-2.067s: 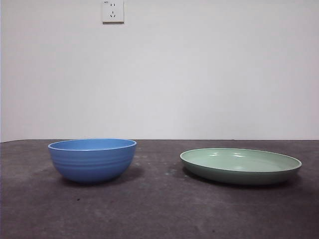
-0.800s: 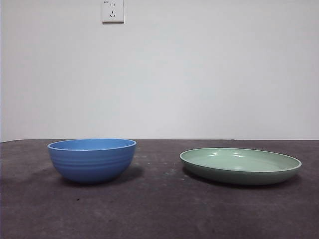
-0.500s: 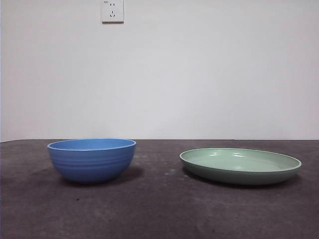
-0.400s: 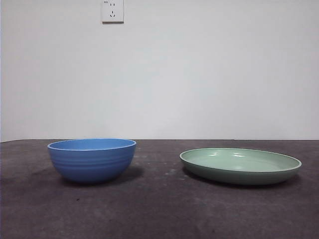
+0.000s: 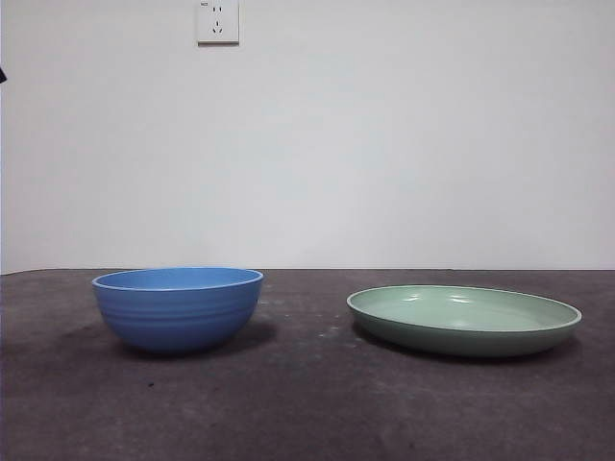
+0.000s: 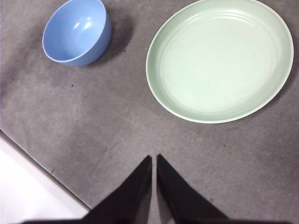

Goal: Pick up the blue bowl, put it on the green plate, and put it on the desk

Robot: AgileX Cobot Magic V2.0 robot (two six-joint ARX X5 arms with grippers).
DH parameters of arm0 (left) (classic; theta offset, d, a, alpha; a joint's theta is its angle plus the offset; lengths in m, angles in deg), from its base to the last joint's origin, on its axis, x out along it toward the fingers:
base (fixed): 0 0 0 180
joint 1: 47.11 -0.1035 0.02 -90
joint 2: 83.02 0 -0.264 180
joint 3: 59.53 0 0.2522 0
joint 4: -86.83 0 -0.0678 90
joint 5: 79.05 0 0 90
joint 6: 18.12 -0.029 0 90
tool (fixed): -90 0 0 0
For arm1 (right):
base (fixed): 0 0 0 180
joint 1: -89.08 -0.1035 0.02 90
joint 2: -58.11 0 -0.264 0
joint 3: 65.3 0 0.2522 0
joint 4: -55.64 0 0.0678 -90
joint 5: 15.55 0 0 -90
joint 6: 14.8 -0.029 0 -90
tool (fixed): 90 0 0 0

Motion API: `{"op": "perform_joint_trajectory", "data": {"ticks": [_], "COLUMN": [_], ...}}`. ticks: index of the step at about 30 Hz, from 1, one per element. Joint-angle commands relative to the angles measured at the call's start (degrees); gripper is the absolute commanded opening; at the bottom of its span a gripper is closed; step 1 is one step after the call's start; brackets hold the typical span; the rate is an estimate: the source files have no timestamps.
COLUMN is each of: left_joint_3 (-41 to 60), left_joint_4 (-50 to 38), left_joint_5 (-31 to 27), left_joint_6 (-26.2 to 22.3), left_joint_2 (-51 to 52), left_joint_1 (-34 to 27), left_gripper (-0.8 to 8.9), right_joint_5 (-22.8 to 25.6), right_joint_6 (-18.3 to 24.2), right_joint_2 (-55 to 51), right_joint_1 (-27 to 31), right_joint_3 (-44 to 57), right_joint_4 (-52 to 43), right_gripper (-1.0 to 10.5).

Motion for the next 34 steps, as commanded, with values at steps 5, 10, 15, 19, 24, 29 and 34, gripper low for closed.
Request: {"op": "perform_joint_trajectory", "data": {"ticks": [5,10,15,19,24,29,34], "left_joint_3": [-1.16,-1.16,-1.2,-1.31,-3.06,-7.06,-11.39], "left_joint_4": [-0.63,-0.68,-0.9,-1.38,-2.54,-3.74,-4.63], "left_joint_5": [0.24,0.24,0.09,-2.4,-5.7,-9.01,-15.52], "left_joint_6": [-0.7,-0.28,0.11,1.05,1.49,2.12,2.12], "left_joint_2": [-0.31,-0.31,-0.35,-0.94,-4.39,-11.19,-19.85], "left_joint_1": [0.15,0.15,0.15,0.52,2.54,5.86,9.11], "left_gripper": [3.88,3.87,3.86,3.83,3.83,3.83,3.83], "right_joint_5": [-0.07,-0.07,-0.09,-0.07,-0.09,-0.07,-0.09], "right_joint_6": [-0.94,-0.94,-1.07,-1.31,-1.31,-1.31,-1.33], "right_joint_2": [0.37,0.37,0.37,0.37,0.39,0.39,0.37], "right_joint_1": [-0.13,-0.13,-0.13,-0.13,-0.13,-0.13,-0.13], "right_joint_3": [-1.11,-1.11,-1.11,-1.11,-1.11,-1.11,-1.11], "right_joint_4": [-0.68,-0.72,-0.83,-1.31,-1.4,-1.4,-1.4], "right_gripper": [4.0,4.0,4.0,4.0,4.0,4.0,4.0]}}
